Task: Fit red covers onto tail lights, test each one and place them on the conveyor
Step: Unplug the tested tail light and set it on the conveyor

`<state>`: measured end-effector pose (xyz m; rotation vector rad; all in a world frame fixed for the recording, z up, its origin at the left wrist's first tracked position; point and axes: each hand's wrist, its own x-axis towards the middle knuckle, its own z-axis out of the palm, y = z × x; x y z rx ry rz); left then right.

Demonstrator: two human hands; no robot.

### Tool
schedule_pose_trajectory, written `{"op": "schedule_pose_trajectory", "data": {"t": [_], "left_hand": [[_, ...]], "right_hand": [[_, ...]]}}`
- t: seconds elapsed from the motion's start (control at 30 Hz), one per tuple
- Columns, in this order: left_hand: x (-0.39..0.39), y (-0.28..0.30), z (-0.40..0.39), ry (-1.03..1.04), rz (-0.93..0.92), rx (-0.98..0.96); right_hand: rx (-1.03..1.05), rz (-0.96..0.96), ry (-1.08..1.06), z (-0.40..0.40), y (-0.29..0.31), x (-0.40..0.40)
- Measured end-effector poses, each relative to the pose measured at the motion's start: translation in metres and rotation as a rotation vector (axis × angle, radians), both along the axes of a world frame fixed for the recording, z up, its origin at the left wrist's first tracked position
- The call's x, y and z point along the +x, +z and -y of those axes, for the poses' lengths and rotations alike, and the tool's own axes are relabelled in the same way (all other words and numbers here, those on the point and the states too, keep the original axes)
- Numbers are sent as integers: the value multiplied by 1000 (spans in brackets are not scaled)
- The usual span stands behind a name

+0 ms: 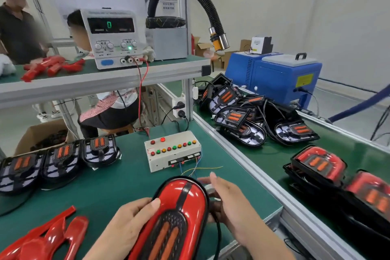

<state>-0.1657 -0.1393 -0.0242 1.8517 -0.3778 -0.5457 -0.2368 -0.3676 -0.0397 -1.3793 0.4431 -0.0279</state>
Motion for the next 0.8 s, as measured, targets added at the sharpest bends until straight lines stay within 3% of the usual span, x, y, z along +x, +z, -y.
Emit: {"op": "schedule_pose_trajectory", "data": {"t": [0.37,0.5,0.8], "left_hand": [[-3,12,103,66,-63,-141],[-7,25,162,-63,-171,-217],[-19,55,332,-392,-56,-186]], "right_hand": [[-177,86,-193,36,8,-40],[-184,172,-417,75,24,-64],[-33,141,-905,215,60,-105]]}}
